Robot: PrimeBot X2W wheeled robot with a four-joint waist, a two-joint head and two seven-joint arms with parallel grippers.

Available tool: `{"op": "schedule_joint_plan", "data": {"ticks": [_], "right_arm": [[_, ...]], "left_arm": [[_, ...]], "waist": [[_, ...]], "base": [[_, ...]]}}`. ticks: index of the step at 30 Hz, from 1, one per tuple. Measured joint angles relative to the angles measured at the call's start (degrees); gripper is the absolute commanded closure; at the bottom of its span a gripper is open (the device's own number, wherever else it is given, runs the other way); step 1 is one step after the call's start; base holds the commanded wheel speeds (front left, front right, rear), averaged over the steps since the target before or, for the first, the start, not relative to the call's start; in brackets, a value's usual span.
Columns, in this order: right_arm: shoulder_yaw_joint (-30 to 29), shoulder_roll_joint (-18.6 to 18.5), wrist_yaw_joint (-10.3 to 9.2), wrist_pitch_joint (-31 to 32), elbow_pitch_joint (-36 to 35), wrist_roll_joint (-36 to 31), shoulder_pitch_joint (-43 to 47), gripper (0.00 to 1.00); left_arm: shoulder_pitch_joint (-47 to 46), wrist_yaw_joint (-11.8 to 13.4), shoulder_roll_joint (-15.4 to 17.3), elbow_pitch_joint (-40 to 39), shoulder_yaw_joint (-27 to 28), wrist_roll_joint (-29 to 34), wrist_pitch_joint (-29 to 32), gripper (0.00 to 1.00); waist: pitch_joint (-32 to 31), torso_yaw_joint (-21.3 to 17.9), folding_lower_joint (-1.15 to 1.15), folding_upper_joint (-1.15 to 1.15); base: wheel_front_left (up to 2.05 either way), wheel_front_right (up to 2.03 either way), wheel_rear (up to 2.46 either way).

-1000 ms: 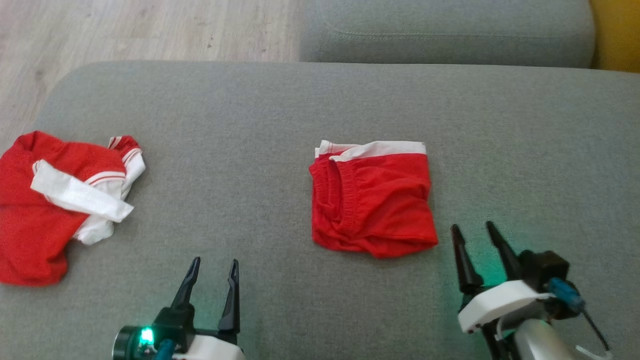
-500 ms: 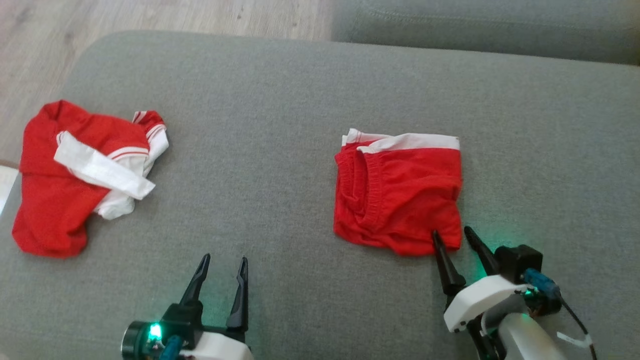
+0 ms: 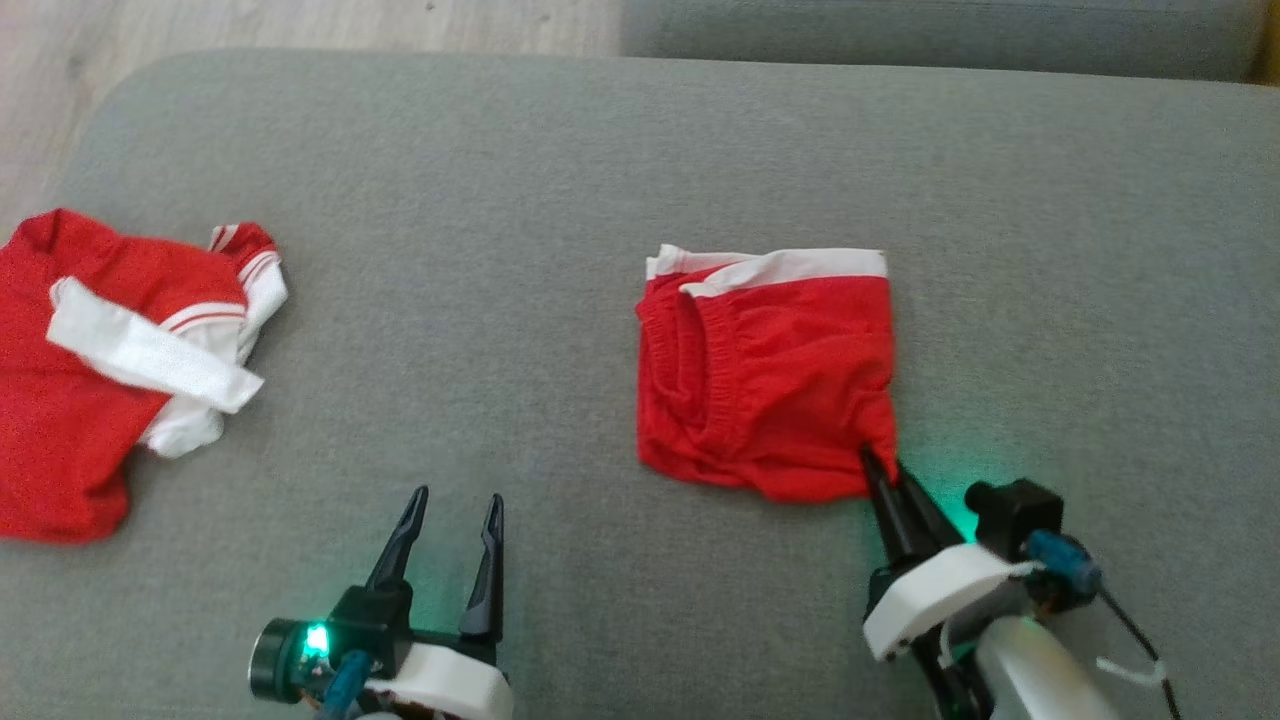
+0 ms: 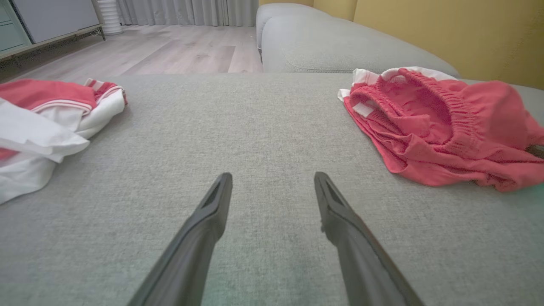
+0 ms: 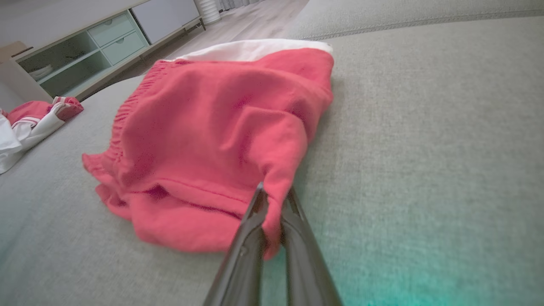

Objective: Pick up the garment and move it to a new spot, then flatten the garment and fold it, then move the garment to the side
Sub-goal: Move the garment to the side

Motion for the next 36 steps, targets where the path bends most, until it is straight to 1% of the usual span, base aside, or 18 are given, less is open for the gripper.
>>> {"op": "schedule_joint_plan", "data": {"ticks": [3,6,9,10,11,12,13,17,19,23,24,26,31,36], "right_arm": [[1.4,0.0,0.0,0.0,-2.4,0.0,2.1,1.0],[1.5,0.0,0.0,0.0,-4.7,0.0,4.6,1.0],[1.4,0.0,0.0,0.0,-5.2,0.0,6.8,1.0],[1.3,-0.1,0.0,0.0,-5.2,0.0,7.5,0.97],[1.3,-0.1,0.0,0.0,-5.1,0.0,8.0,0.61],[1.1,-0.1,0.0,0.0,-5.0,0.0,8.4,0.19],[0.8,-0.1,0.0,0.0,-4.9,0.1,8.7,0.0],[-0.8,-0.3,0.0,0.0,-5.2,0.3,8.7,0.0],[-3.1,-0.7,0.0,0.1,-6.7,0.0,8.7,0.0],[-8.3,-1.2,0.0,0.1,-13.0,-2.7,8.5,0.0],[-10.3,-1.2,0.0,0.1,-15.6,-4.7,7.9,0.0],[-11.9,-1.1,0.0,0.1,-17.2,-6.5,6.5,0.0],[-14.6,-0.5,0.0,0.1,-19.0,-10.2,3.2,0.0],[-15.1,-0.2,0.0,0.1,-16.7,-10.9,2.9,0.0]], "left_arm": [[0.0,0.0,0.0,0.1,0.0,0.3,0.0,0.0],[0.0,0.0,0.0,0.2,0.1,0.5,0.0,0.0],[0.0,0.0,0.0,0.3,0.2,0.5,0.0,0.0],[0.0,0.0,0.0,0.3,0.2,0.5,0.0,0.0],[0.0,0.0,0.0,0.3,0.2,0.5,0.0,0.0],[0.0,0.0,0.0,0.4,0.3,0.5,0.0,0.0],[0.0,0.0,0.0,0.5,0.3,0.5,0.0,0.0],[0.0,0.0,0.0,0.6,0.4,0.6,0.0,0.0],[0.0,0.0,0.0,0.7,0.7,0.6,0.0,0.0],[-0.1,0.1,0.0,0.5,2.8,1.1,0.0,0.0],[-0.4,0.1,0.0,0.1,3.8,1.6,0.0,0.0],[-1.0,0.1,0.0,-0.1,4.5,2.3,0.0,0.0],[-2.4,0.1,0.0,-1.2,6.0,3.6,0.0,0.0],[-2.1,0.1,-0.1,-1.2,6.2,4.0,0.0,0.0]], "waist": [[-0.4,-1.4,0.0,0.0],[-0.8,-2.9,-0.01,0.0],[-0.9,-4.4,0.0,0.0],[-0.9,-4.8,0.0,0.0],[-1.0,-5.2,-0.01,0.0],[-1.0,-5.5,-0.01,0.0],[-1.0,-5.8,-0.01,0.0],[-1.2,-6.5,-0.01,0.0],[-1.3,-6.8,-0.01,0.0],[-1.3,-7.1,-0.01,0.0],[-1.2,-7.1,-0.01,0.0],[-1.2,-6.9,-0.01,0.0],[-1.7,-6.3,0.0,0.0],[-2.5,-5.9,-0.01,0.0]], "base": [[0.0,0.0,0.0],[0.0,0.0,0.0],[0.0,0.0,0.0],[0.0,0.0,0.0],[0.0,0.0,0.0],[0.0,0.0,0.0],[0.0,0.0,0.0],[0.0,0.0,0.0],[0.0,0.0,0.0],[0.0,0.0,0.0],[0.0,0.0,0.0],[0.0,0.0,0.0],[0.0,0.0,0.0],[0.0,0.0,0.0]]}}
